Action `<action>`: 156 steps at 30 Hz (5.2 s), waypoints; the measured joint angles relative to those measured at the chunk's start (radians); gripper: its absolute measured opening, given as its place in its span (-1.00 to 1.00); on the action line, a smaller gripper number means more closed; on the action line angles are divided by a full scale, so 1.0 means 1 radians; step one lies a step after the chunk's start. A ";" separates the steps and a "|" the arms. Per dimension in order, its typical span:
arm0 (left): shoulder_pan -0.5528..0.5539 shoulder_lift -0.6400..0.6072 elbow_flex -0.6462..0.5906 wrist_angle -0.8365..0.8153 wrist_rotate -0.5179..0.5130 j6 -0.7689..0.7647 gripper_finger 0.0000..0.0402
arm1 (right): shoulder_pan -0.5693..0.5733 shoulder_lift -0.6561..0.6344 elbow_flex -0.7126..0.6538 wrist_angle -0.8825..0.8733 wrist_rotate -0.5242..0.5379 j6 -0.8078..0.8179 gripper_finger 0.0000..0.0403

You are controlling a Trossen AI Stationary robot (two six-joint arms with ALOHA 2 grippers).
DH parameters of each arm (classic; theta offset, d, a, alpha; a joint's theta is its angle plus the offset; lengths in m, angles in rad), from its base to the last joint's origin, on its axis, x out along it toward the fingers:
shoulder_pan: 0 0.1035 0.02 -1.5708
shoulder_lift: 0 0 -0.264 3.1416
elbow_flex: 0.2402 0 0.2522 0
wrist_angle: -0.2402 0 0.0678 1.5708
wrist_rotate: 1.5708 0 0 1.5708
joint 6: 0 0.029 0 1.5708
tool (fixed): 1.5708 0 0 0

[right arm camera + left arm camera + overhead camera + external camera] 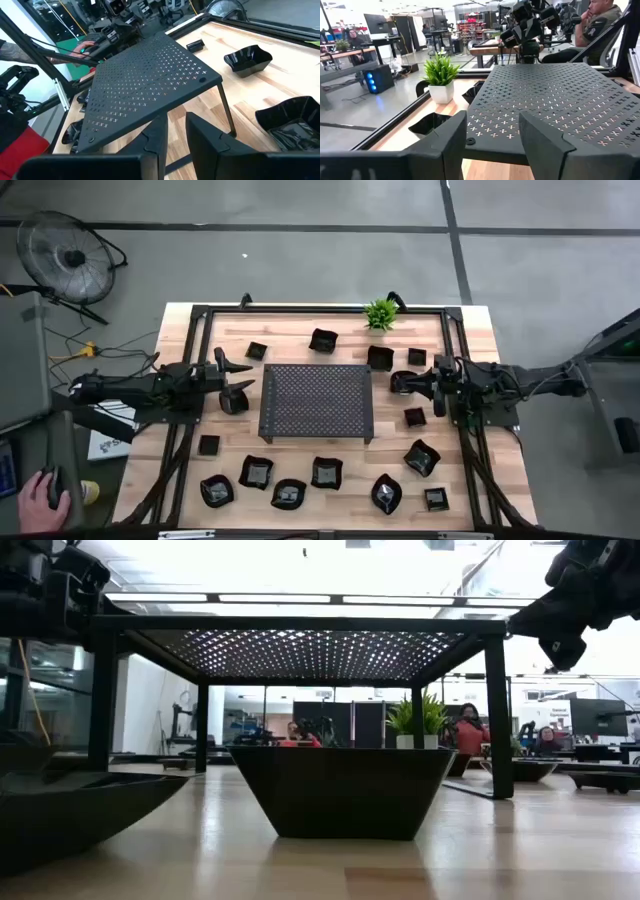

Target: Pick & Place Mini shaped plates

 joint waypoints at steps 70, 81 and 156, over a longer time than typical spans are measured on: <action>0.000 0.000 0.000 0.000 0.000 0.000 -0.12 | 0.000 0.000 0.000 0.000 0.030 -0.236 -0.69; 0.000 0.000 0.000 0.000 0.000 0.000 -0.12 | 0.000 0.000 0.000 0.000 0.081 -0.236 -0.68; 0.000 0.000 0.000 0.000 0.000 0.000 -0.12 | -0.879 1.087 0.754 -0.998 -0.156 0.283 0.06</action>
